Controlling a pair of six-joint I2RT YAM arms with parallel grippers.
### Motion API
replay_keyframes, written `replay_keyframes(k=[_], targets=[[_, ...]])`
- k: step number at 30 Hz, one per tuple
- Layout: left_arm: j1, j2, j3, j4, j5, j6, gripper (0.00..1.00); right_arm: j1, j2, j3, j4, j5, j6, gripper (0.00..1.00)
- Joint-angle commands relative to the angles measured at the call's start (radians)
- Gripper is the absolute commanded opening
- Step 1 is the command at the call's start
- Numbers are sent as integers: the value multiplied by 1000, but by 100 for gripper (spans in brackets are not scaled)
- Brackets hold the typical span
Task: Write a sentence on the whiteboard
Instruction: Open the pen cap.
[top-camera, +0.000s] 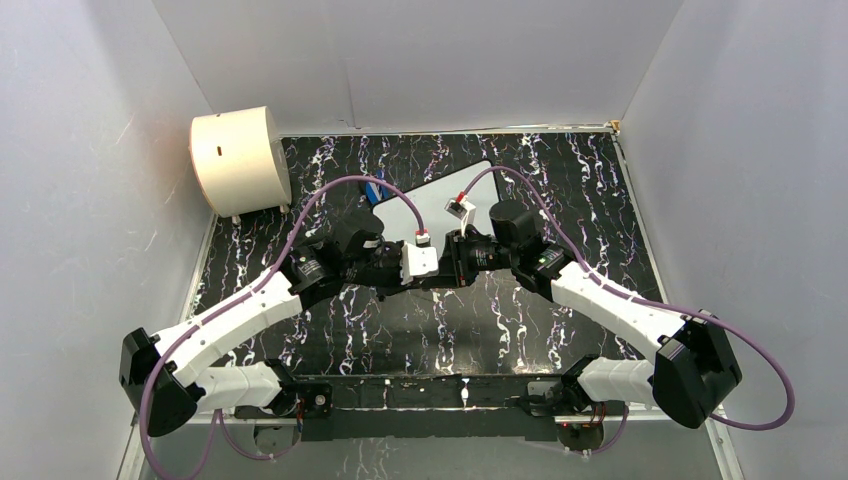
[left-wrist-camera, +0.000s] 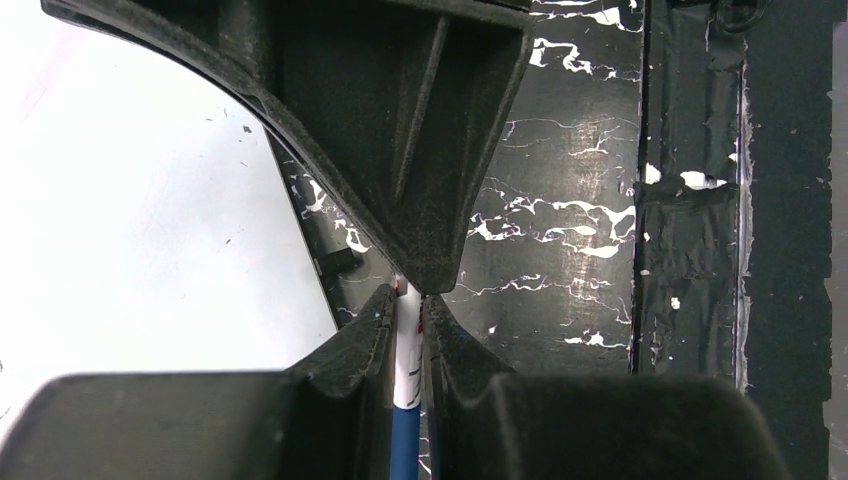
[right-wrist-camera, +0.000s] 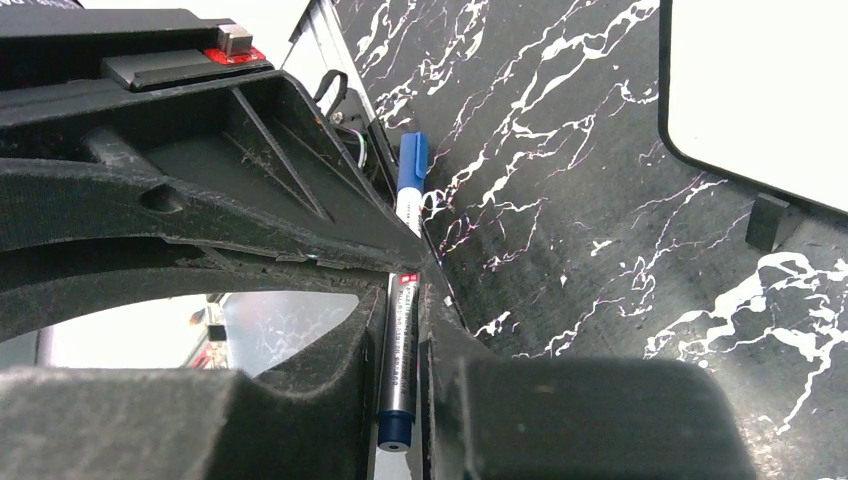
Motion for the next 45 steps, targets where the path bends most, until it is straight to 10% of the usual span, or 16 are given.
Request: replay_keyframes(k=[1,6,26,45], targets=[[-9,-14,31,6,28,8,0,0,-1,50,29,-6,-2,18],[-9,-35,20,11,-14,13,0,-1,-12,45,26,-6,-20,0],[-3,-259,-153,105,-176,-12,55,-8,-105,20,-40,11,-168,0],[-2,-195,-181,123,-153,10,49,-9,-193,-12,10,25,-126,0]])
